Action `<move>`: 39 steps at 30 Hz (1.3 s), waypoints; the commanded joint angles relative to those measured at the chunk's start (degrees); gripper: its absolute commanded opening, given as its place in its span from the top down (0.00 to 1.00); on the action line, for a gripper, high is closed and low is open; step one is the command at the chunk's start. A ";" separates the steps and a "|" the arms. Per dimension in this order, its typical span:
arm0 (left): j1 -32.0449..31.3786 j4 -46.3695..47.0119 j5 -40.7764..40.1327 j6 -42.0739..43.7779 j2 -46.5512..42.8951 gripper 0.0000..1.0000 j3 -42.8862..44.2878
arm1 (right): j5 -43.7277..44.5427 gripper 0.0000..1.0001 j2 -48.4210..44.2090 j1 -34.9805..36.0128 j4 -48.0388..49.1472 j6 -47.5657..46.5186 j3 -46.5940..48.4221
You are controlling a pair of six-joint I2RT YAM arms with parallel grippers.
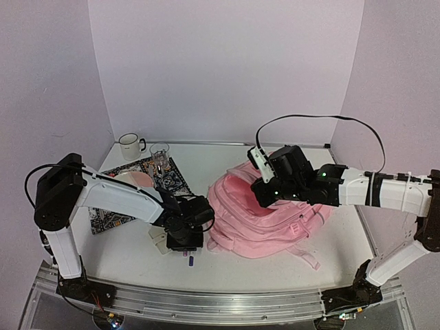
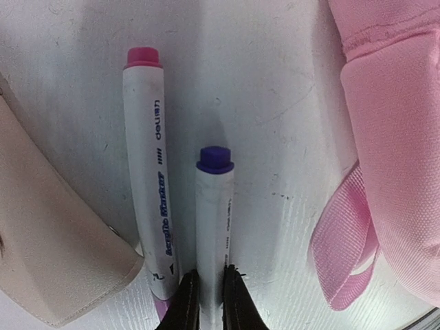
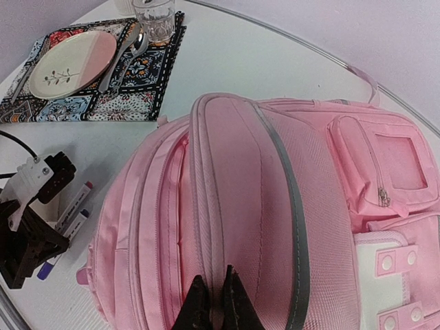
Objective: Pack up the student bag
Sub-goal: Pick up the pen at the center of the board, then place the pen in the upper front pocket of the bag.
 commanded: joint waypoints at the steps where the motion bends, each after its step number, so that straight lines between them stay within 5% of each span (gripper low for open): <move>1: 0.07 1.40 1.06 1.31 1.25 0.94 2.21 | 0.50 1.00 -0.59 0.53 4.54 -0.06 2.36; 11: 3.02 4.46 -0.21 2.04 -6.11 0.99 4.76 | 0.29 1.00 -0.39 0.54 4.54 -0.31 2.73; 19: 7.04 22.04 8.30 1.18 -11.10 0.97 3.66 | -0.27 1.00 -0.47 0.53 4.54 -0.06 2.89; 26: 9.46 32.16 15.55 -2.86 -7.97 0.97 6.19 | -0.49 1.00 -0.54 0.54 4.54 -0.09 3.06; 39: 11.91 36.55 19.30 -8.07 2.74 0.93 16.28 | -0.49 1.00 -1.15 0.55 4.54 -0.15 3.19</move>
